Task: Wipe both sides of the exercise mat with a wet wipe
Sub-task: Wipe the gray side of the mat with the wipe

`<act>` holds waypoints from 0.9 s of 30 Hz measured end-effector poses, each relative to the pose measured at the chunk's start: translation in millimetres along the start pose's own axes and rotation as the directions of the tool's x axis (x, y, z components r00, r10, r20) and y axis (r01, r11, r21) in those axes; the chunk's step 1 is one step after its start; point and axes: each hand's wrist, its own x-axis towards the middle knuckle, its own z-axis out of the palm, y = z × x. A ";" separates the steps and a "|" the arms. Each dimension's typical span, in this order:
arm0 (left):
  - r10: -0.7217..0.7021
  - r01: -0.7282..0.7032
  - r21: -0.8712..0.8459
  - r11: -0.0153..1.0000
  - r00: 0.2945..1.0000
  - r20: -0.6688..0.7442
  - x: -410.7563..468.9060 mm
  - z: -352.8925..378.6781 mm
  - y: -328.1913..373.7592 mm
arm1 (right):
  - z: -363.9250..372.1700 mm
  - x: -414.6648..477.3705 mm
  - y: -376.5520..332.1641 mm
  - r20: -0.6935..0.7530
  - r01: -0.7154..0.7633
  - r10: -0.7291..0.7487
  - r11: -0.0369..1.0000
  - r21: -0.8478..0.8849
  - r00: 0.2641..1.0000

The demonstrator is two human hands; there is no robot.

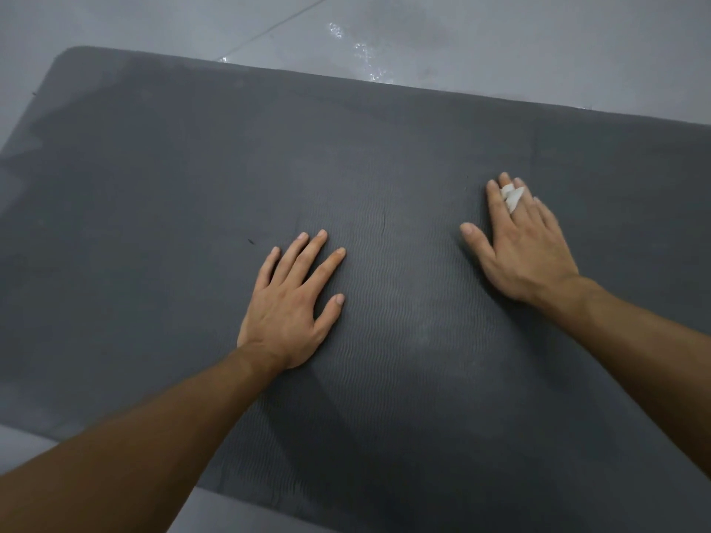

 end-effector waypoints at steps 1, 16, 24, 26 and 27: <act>0.000 0.000 0.000 1.000 1.000 0.003 -0.2 -0.2 -0.1 | 0.1 2.6 -8.3 0.013 0.047 -0.047 0.999 0.009 0.999; -0.001 0.001 -0.008 1.000 1.000 0.024 1.0 -2.1 0.5 | 17.5 -27.0 -58.6 0.032 0.423 -0.422 0.904 -0.053 0.906; 0.002 -0.002 -0.017 1.000 0.999 0.041 1.3 -2.5 0.0 | -0.3 37.2 3.2 -0.023 0.021 -0.022 0.999 -0.039 0.999; 0.000 0.000 -0.014 1.000 0.999 0.043 0.9 -2.4 -0.7 | 2.1 32.3 -7.1 0.006 0.025 -0.025 1.000 0.003 1.000; -0.001 0.001 -0.011 1.000 0.999 0.045 0.8 -2.3 -1.0 | 4.1 27.0 -14.8 0.017 0.059 -0.059 0.998 0.021 0.998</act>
